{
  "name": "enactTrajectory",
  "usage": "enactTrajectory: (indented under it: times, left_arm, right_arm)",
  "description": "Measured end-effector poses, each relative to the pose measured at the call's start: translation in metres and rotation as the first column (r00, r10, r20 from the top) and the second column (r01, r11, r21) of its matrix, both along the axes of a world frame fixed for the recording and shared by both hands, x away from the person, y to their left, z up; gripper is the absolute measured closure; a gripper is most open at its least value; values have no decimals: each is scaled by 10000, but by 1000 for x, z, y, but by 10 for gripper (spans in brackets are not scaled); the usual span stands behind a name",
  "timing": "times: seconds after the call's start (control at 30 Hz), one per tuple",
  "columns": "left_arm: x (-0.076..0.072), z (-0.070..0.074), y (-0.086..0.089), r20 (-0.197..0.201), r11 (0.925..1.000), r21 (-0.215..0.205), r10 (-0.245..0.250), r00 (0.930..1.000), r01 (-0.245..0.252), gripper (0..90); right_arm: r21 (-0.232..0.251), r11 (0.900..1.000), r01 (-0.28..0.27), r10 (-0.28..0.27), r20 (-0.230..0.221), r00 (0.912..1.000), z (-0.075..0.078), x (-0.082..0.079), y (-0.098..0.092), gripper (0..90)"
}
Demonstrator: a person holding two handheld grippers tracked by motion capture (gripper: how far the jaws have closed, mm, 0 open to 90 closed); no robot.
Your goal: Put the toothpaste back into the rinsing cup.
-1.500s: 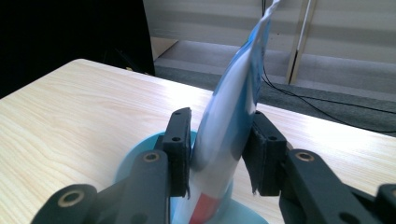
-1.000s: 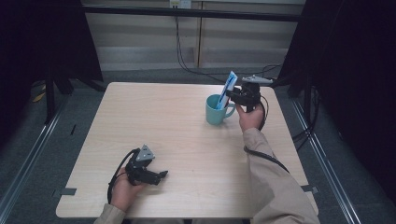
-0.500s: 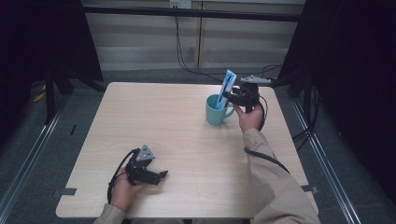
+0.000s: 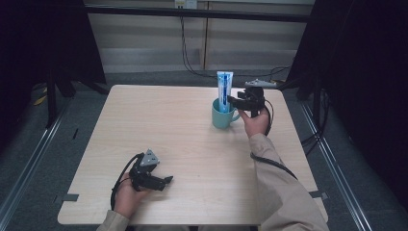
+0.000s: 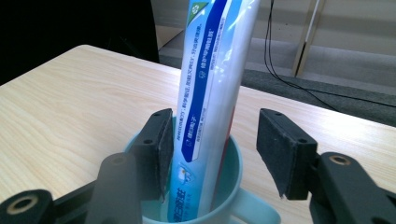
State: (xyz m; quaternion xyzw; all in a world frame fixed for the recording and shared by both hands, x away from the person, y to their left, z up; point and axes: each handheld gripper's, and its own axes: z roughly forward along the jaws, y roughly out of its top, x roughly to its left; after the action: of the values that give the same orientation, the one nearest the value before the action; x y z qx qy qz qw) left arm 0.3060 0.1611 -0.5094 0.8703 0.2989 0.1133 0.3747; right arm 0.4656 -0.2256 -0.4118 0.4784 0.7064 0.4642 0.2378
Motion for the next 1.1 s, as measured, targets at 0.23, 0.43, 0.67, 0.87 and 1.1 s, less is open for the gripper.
enactTrajectory:
  times: [0.23, 0.43, 0.67, 0.87, 1.1]
  left_arm:
    - [0, 0, 0, 3, 10000, -9, 3, 10000, -3, 113]
    - [0, 0, 0, -2, 10000, -3, -1, 10000, 1, 113]
    - [0, 0, 0, 14, 10000, -12, 22, 10000, -22, 113]
    - [0, 0, 0, 13, 10000, 88, -47, 10000, 47, 113]
    - [0, 0, 0, 14, 10000, 89, -44, 10000, 44, 113]
  right_arm:
    - [152, 9996, -248, 250, -127, 9996, -1, -1, 2, 383]
    - [319, 9980, -546, 561, -460, 9974, 0, -5, 1, 286]
    - [385, 9940, -1023, 1040, -476, 9934, 4, -12, 1, 209]
    - [122, 9905, -1368, 1372, -544, 9890, 6, -23, 3, 182]
    - [-84, 9866, -1630, 1621, -637, 9847, 9, -35, 3, 159]
